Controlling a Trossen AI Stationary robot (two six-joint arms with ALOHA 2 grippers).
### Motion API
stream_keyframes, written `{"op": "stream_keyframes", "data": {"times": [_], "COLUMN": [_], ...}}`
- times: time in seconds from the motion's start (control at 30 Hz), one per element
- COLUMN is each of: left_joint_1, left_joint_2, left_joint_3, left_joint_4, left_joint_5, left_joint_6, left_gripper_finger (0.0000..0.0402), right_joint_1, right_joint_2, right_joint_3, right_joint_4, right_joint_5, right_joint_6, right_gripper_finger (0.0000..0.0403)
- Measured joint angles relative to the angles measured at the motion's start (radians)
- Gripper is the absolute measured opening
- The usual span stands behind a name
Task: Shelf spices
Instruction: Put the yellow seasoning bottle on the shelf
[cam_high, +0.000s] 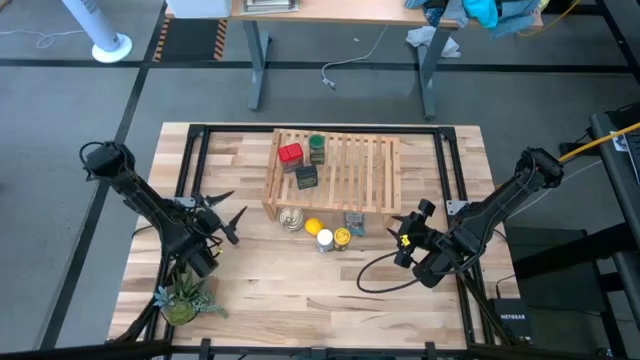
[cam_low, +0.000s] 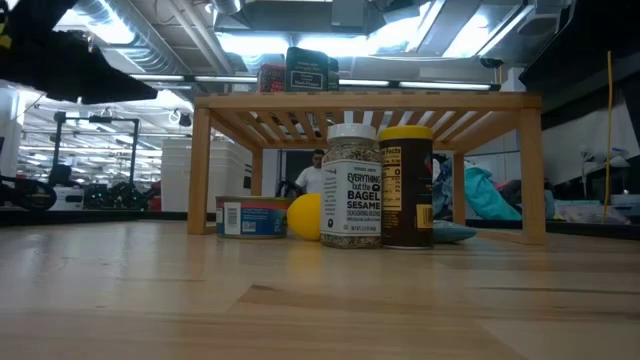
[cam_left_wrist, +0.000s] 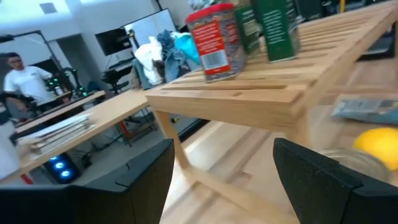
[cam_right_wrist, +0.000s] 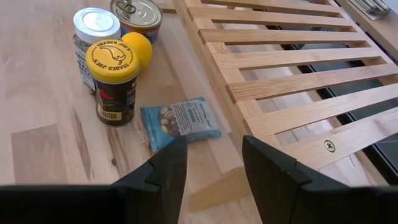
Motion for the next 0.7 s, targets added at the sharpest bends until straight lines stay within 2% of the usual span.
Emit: {"op": "stream_keyframes", "data": {"times": [0.33, 0.47, 0.57, 0.7], "left_joint_1": [0.044, 0.044, 0.044, 0.046], "left_joint_2": [-0.247, -0.309, -0.326, -0.326], "left_joint_3": [0.004, 0.041, 0.086, 0.154], "left_joint_4": [0.012, 0.017, 0.065, 0.191], "left_joint_5": [0.000, 0.000, 0.000, 0.000], "left_joint_6": [0.216, 0.294, 0.418, 0.657], "left_gripper_finger": [0.0266, 0.0266, 0.0266, 0.0266], "right_joint_1": [0.000, 0.000, 0.000, 0.000], "right_joint_2": [0.000, 0.000, 0.000, 0.000], "right_joint_3": [0.000, 0.000, 0.000, 0.000], "right_joint_4": [0.001, 0.002, 0.005, 0.007], "right_joint_5": [0.010, 0.018, 0.029, 0.032], "right_joint_6": [-0.030, -0.051, -0.068, -0.105], "right_gripper_finger": [0.0160, 0.0160, 0.0160, 0.0160]}}
